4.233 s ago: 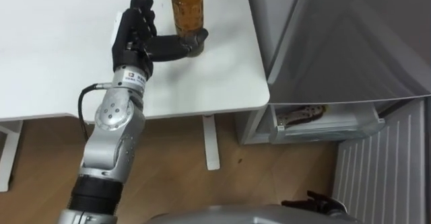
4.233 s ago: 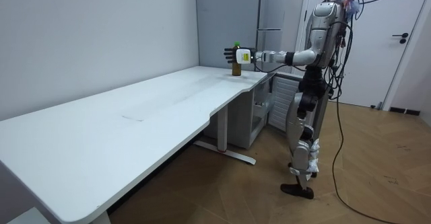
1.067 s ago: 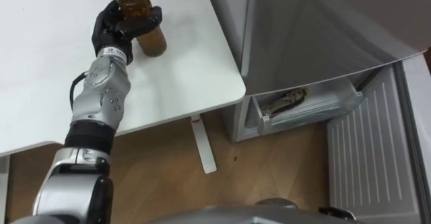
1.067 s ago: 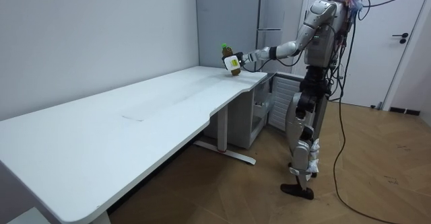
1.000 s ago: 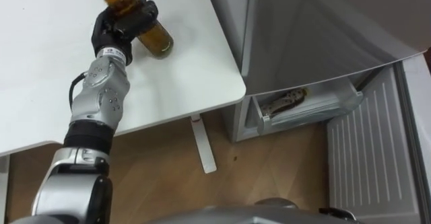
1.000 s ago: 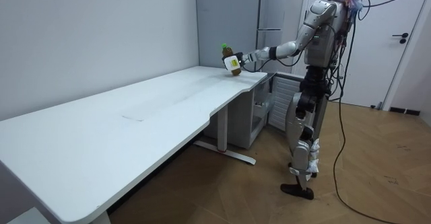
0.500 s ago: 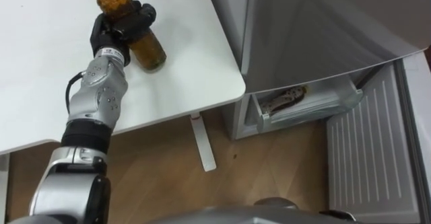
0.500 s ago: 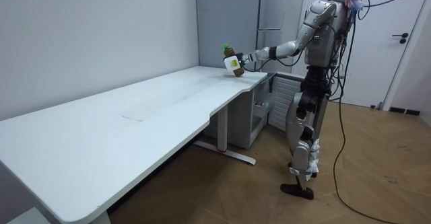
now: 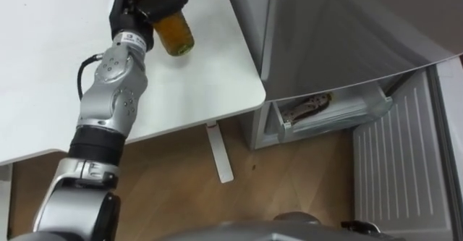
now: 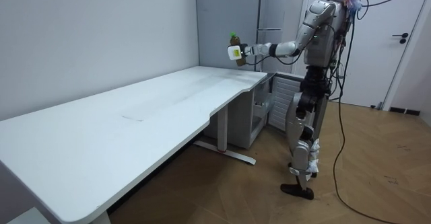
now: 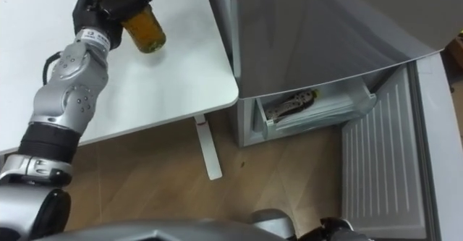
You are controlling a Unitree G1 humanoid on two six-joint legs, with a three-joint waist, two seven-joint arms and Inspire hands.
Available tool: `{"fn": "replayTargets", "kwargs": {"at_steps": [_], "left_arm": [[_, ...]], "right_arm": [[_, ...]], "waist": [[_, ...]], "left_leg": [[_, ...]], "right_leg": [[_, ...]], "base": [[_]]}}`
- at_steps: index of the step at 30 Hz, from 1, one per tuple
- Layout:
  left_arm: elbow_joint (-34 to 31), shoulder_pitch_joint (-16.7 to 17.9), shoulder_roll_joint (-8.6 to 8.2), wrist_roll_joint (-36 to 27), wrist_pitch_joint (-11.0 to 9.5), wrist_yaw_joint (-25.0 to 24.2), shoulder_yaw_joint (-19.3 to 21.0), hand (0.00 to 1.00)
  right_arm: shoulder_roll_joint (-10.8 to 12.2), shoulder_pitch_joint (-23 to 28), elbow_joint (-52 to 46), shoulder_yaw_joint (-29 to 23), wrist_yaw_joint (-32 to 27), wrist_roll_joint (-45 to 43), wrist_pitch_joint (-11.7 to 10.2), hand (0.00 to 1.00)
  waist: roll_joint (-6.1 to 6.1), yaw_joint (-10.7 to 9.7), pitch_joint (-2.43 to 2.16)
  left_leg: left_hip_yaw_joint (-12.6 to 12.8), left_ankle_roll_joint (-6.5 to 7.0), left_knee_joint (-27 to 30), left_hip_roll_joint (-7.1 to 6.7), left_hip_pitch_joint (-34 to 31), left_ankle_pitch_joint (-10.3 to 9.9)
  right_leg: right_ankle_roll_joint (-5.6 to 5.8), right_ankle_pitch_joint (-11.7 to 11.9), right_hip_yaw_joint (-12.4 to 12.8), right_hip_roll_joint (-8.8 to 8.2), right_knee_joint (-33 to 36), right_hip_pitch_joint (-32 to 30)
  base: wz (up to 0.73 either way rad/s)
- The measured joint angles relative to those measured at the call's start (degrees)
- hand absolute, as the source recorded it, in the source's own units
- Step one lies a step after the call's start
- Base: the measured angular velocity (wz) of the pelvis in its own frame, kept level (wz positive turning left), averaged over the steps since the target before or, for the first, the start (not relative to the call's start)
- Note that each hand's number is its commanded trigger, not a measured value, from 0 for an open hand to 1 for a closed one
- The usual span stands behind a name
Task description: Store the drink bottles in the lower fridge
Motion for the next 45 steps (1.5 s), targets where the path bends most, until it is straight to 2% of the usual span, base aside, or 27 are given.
{"fn": "replayTargets", "kwargs": {"at_steps": [4, 6, 8, 10, 13, 15, 18, 19, 24, 31, 38, 43, 45], "left_arm": [[-2.29, 1.67, -0.31, -0.3, 0.0, -1.41, -1.77, 1.0], [-5.55, 4.42, -0.63, -0.93, -0.01, -3.06, -3.26, 1.0], [-6.15, 5.22, -0.65, -1.1, -0.07, -4.43, -4.93, 1.0], [-6.15, 5.47, -0.87, -1.08, -0.07, -5.32, -6.25, 1.0], [-6.24, 5.47, -2.42, -1.14, -0.1, -6.56, -7.63, 1.0], [-6.27, 5.47, -3.0, -1.3, -0.19, -7.55, -10.39, 1.0], [-6.38, 5.47, -2.95, -1.3, -0.22, -9.01, -14.65, 1.0], [-6.37, 5.59, -3.09, -1.46, -0.22, -9.21, -14.91, 1.0], [-6.37, 7.27, -2.99, -3.04, -0.35, -10.95, -16.4, 1.0], [-6.36, 8.83, -2.76, -4.67, -1.97, -11.04, -18.55, 1.0], [-5.3, 10.23, -2.46, -4.57, -5.47, -11.15, -19.81, 1.0], [-5.29, 11.64, -1.11, -4.29, -5.5, -15.03, -26.05, 1.0], [-5.26, 11.83, -0.54, -3.0, -5.35, -17.27, -28.71, 1.0]], "right_arm": [[-0.1, 0.01, -2.39, 1.84, 0.13, 0.64, -0.24, 0.0], [0.01, 0.31, -4.34, 2.25, 0.09, 1.89, -0.58, 0.0], [-0.01, 0.36, -5.09, 3.19, 0.06, 2.03, -0.64, 0.0], [-0.13, 0.36, -6.48, 4.31, 0.07, 2.0, -1.01, 0.0], [-0.02, 0.37, -9.97, 4.38, 0.12, 2.13, -1.93, 0.0], [0.2, 0.84, -13.92, 5.89, 0.05, 3.05, -2.89, 0.0], [1.07, 1.44, -18.81, 8.76, 0.1, 5.6, -5.1, 0.0], [1.34, 1.56, -19.78, 9.03, 0.31, 5.68, -5.12, 0.0], [1.44, 2.54, -26.87, 12.36, 2.97, 8.3, -5.34, 0.0], [1.11, 4.61, -33.38, 15.55, 4.77, 11.2, -5.5, 0.0], [0.86, 5.48, -39.21, 15.72, 6.38, 12.52, -6.18, 0.0], [1.0, 5.32, -41.03, 16.11, 7.92, 12.68, -6.84, 0.0], [0.81, 5.46, -42.12, 16.12, 9.69, 12.79, -6.82, 0.0]], "waist": [[-0.18, -0.05, 0.12], [-0.4, -0.02, 0.26], [-0.61, 0.28, 0.36], [-0.69, 0.36, 0.37], [-0.84, 0.81, 0.35], [-1.21, 0.96, 0.22], [-1.65, 1.1, 0.2], [-1.7, 1.3, 0.22], [-2.02, 1.76, 0.2], [-2.08, 1.59, 0.17], [-2.05, 1.34, 0.2], [-2.16, 1.1, 0.27], [-2.35, 0.07, 0.47]], "left_leg": [[0.08, 0.0, -0.08, 0.03, 0.05, 0.0], [0.0, 0.0, -0.04, 0.0, -0.34, 0.0], [0.01, 0.0, 0.04, 0.0, -0.49, 0.0], [0.09, 0.0, 0.12, -0.01, -0.8, 0.0], [0.09, 0.02, 0.71, 0.03, -2.42, 0.01], [0.08, 0.02, 0.76, 0.07, -2.6, 0.01], [0.02, 0.02, 0.75, 0.06, -2.43, 0.01], [0.02, 0.02, 0.73, 0.06, -2.4, 0.01], [0.2, 0.02, 0.75, 0.07, -2.44, 0.01], [-0.3, 0.02, 1.0, -0.08, -2.26, 0.01], [-0.13, 0.02, 1.21, -0.07, -2.31, 0.0], [0.07, 0.03, 1.32, -0.05, -2.36, 0.0], [0.07, 0.04, 1.38, -0.03, -2.46, -0.01]], "right_leg": [[0.0, 0.0, 0.07, 0.04, -0.01, -0.05], [0.0, 0.0, -0.02, 0.02, -0.02, -0.19], [0.0, 0.0, -0.22, -0.01, 0.0, -0.21], [0.0, 0.0, -0.26, -0.04, 0.09, -0.59], [0.0, 0.0, 0.0, -0.09, 0.84, -2.48], [0.0, 0.0, 0.02, -0.06, 0.99, -2.72], [0.0, 0.0, -0.01, -0.06, 0.95, -2.49], [0.0, 0.0, 0.0, -0.06, 0.94, -2.47], [0.0, 0.0, -0.01, -0.21, 0.94, -2.51], [0.0, 0.0, -0.09, -0.23, 0.86, -1.85], [0.0, 0.0, 0.01, -0.24, 0.9, -1.9], [0.0, 0.0, -0.02, -0.24, 0.95, -2.0], [0.0, 0.0, 0.02, -0.24, 0.97, -1.99]], "base": [[-0.01], [0.04], [0.05], [0.0], [-0.06], [0.0], [0.0], [0.0], [0.0], [0.05], [0.0], [-0.01], [0.0]]}}
